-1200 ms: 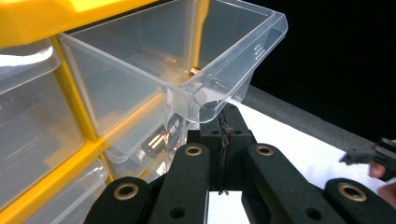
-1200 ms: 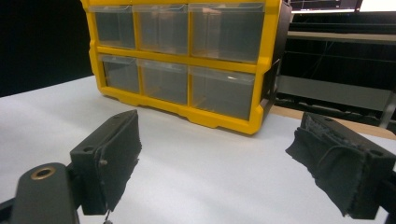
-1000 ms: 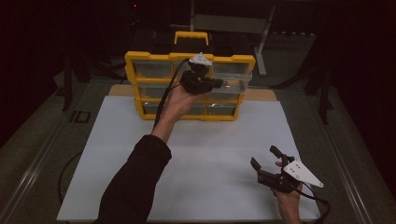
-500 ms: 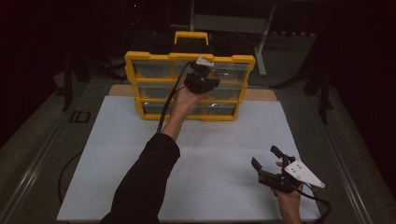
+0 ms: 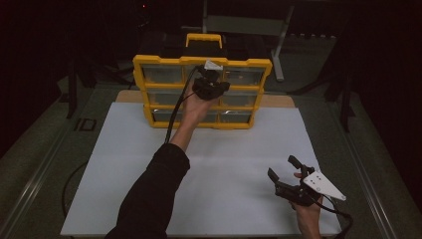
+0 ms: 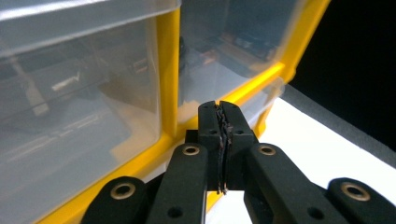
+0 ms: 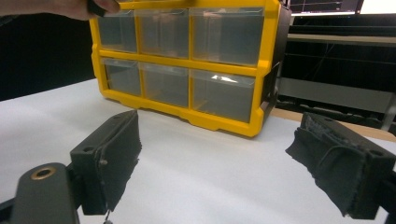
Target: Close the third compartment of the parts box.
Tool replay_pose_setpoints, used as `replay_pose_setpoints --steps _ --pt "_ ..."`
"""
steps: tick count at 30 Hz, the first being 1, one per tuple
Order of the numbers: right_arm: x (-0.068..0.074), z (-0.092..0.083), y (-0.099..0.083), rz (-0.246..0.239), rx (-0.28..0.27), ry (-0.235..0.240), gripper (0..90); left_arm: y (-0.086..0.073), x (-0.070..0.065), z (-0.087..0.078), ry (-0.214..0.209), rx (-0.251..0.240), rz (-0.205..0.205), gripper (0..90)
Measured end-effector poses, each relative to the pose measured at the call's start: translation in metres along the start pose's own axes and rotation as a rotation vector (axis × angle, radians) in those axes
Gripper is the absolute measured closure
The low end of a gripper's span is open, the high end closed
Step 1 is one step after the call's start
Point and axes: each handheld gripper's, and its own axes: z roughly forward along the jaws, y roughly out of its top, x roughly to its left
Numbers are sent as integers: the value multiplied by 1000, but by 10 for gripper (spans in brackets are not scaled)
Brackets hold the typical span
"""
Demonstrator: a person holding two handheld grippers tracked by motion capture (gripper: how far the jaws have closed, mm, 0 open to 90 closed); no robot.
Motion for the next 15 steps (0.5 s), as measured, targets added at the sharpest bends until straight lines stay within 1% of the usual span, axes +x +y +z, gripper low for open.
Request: replay_pose_setpoints --steps 1,2,3,5,6,7,9,11,12,13,14,15 --pt "0 0 0 0 0 0 137 0 0 0 0 0 0 875" --pt "1 0 0 -2 1 1 137 -1 1 -11 -11 -6 30 868" --pt "1 0 0 -2 1 1 137 -1 1 -11 -11 -6 30 861" --pt "1 1 0 -3 3 2 138 -3 2 -23 -20 -15 58 853" --pt "1 1 0 -9 4 3 137 -7 1 -36 -33 -27 79 833" --pt "1 1 0 -9 4 3 137 -7 1 -36 -33 -27 79 821" --pt "2 1 -1 -5 6 3 137 -11 -2 -50 -33 -25 115 807" --pt "2 2 -1 -7 7 3 137 -18 -5 -65 -40 -29 147 785" --pt "3 2 -1 -8 8 5 138 -28 -7 -80 -39 -37 165 760" --pt "3 2 -1 -8 8 5 138 -28 -7 -80 -39 -37 165 738" --pt "3 3 -1 -11 11 5 138 -35 -9 -87 -33 -45 167 708" --pt "3 3 -1 -11 11 5 138 -42 -10 -95 -32 -59 164 708"
